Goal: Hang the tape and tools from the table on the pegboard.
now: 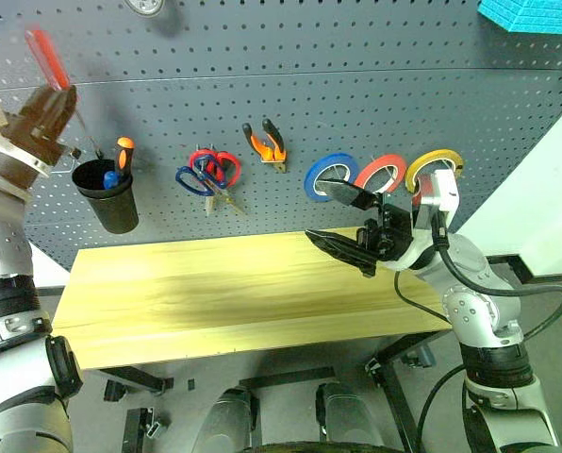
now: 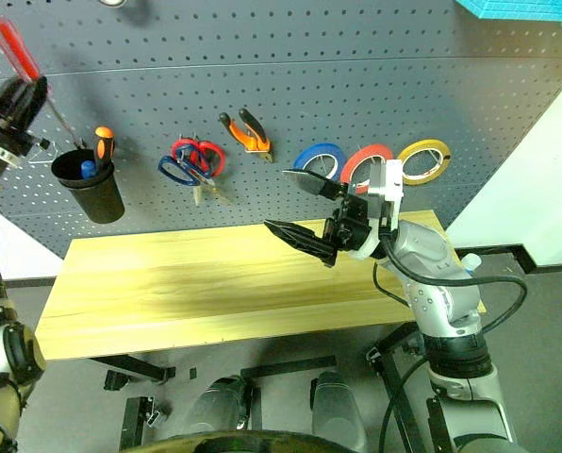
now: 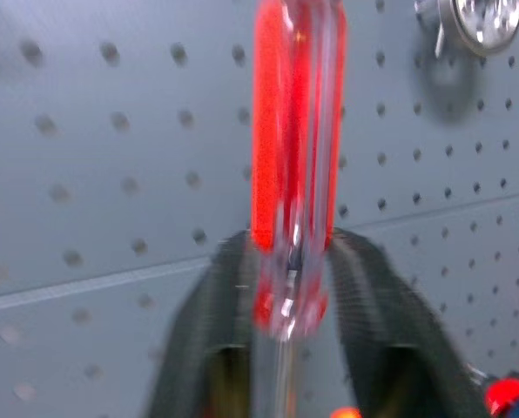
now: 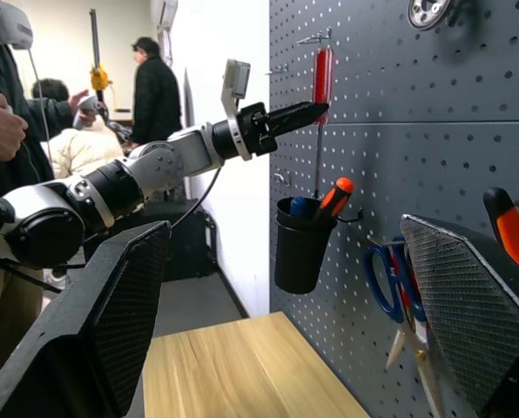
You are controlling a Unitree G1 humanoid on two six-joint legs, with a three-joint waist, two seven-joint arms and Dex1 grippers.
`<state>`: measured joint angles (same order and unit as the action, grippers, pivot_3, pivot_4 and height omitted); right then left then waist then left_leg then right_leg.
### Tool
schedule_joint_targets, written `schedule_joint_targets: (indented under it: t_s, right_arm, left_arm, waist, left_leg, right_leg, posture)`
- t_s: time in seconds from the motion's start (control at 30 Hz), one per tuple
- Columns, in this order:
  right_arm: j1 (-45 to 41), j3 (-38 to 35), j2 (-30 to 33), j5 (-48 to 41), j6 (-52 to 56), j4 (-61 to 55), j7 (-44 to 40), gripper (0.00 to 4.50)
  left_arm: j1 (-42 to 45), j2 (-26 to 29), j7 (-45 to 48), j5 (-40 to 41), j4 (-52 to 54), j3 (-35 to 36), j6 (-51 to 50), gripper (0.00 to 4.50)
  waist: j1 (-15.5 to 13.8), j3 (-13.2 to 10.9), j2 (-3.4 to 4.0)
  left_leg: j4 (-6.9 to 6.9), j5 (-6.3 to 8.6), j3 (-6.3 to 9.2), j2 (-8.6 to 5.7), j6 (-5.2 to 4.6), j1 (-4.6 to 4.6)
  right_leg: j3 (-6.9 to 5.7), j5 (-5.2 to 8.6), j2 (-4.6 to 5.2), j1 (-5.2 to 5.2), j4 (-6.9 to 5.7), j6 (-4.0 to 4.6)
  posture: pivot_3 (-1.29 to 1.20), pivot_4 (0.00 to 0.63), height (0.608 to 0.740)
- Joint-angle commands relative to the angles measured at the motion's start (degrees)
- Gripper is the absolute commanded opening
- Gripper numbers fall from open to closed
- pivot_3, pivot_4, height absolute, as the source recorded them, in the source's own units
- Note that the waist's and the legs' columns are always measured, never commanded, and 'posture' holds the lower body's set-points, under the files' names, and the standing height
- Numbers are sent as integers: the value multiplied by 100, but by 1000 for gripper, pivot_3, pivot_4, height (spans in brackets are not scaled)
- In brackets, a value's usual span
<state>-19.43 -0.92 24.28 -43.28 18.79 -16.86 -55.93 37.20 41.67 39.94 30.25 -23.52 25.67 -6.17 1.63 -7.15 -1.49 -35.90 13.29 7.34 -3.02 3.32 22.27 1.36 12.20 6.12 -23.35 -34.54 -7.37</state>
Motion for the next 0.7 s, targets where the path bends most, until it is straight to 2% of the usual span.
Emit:
schedule_joint_targets:
  t_s: [0.03,0.1,0.2,0.33,0.43,0.5,0.6,0.7]
  right_arm:
    - [-20,-105,45,50,-107,-187,-12,4446]
    - [-26,-93,42,73,-109,-169,-24,4446]
    - [-39,-88,34,86,-102,-150,-34,4446]
    - [3,-86,44,130,-93,-139,-37,4446]
    - [190,-61,162,308,-155,-132,-101,4446]
    - [380,-13,268,524,-269,-86,-167,4446]
    - [666,50,390,859,-488,8,-256,4446]
    - [1025,90,503,1278,-839,235,-329,4446]
  left_arm:
    - [-13,72,-201,-153,146,70,74,2825]
    - [-44,58,-286,-176,186,85,61,3415]
    - [-130,58,-334,-198,284,86,34,3415]
    - [-502,-18,-229,420,1077,302,-557,3415]
    - [-1215,-59,144,935,2261,289,-926,3415]
    - [-1677,-112,223,975,2853,297,-878,3415]
    - [-2404,-164,98,806,3474,120,-1069,3415]
    - [-3497,-228,295,124,4024,-350,-710,3415]
  waist:
    - [47,22,-1]
    - [76,33,-6]
    - [89,41,-10]
    - [97,44,-13]
    - [99,44,-12]
    - [96,45,-12]
    - [82,49,-4]
    - [89,73,24]
  left_leg:
    - [-3,0,0,0,0,0]
    - [-10,0,0,0,0,-4]
    - [-21,0,0,-1,0,-18]
    - [-20,0,-1,0,0,-47]
    - [-12,1,-4,3,0,-77]
    - [-12,2,-5,4,0,-82]
    - [-12,2,-5,4,1,-84]
    - [-16,2,-8,5,1,-92]
  right_leg:
    - [0,0,0,1,-2,0]
    - [1,0,0,5,-8,0]
    - [4,0,0,15,-25,0]
    - [10,2,-1,27,-49,2]
    - [14,5,-2,55,-47,3]
    - [14,8,-2,62,-42,8]
    - [15,16,-2,65,-41,23]
    - [15,23,-1,76,-40,17]
  posture:
    - [-52,5,740]
    - [-46,6,740]
    - [-44,7,740]
    - [-37,11,740]
    - [-29,16,740]
    - [-31,17,740]
    - [-31,22,740]
    - [-26,26,740]
